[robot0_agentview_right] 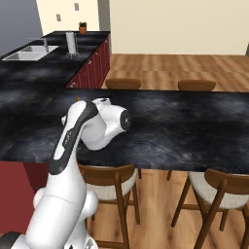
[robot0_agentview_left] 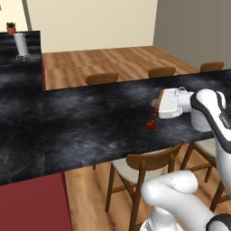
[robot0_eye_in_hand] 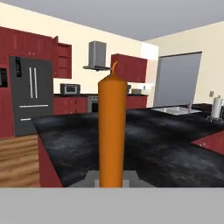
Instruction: Get the candle and the beer from the cabinet and move them to the dining counter.
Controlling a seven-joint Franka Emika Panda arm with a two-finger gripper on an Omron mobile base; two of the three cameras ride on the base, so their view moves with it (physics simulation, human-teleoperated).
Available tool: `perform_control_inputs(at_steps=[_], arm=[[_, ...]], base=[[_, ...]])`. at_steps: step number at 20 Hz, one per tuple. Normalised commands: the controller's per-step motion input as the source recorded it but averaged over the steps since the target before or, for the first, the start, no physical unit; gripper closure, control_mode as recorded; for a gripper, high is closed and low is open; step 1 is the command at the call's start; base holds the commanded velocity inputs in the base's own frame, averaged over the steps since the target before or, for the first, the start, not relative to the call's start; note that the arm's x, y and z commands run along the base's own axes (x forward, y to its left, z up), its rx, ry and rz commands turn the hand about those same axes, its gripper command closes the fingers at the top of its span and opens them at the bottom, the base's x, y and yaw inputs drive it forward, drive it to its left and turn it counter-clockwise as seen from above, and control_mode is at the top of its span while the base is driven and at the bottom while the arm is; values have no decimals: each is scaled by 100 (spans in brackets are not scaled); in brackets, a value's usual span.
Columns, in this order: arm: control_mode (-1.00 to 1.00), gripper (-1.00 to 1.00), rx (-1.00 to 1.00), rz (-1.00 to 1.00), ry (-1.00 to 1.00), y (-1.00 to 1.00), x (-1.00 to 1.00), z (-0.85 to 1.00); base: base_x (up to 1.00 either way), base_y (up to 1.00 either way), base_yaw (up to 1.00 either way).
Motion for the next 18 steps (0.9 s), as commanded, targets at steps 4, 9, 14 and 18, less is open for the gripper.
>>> perform_control_inputs(at_steps=[4,9,14,18], arm=[[-100,100,0,21,19,25,40,0],[-100,100,0,16,15,22,36,-22],[-100,100,0,14,0,3,14,-47],[-100,100,0,12,-11,0,0,-37]], base=[[0,0,0],[0,0,0],[0,0,0],[0,0,0]])
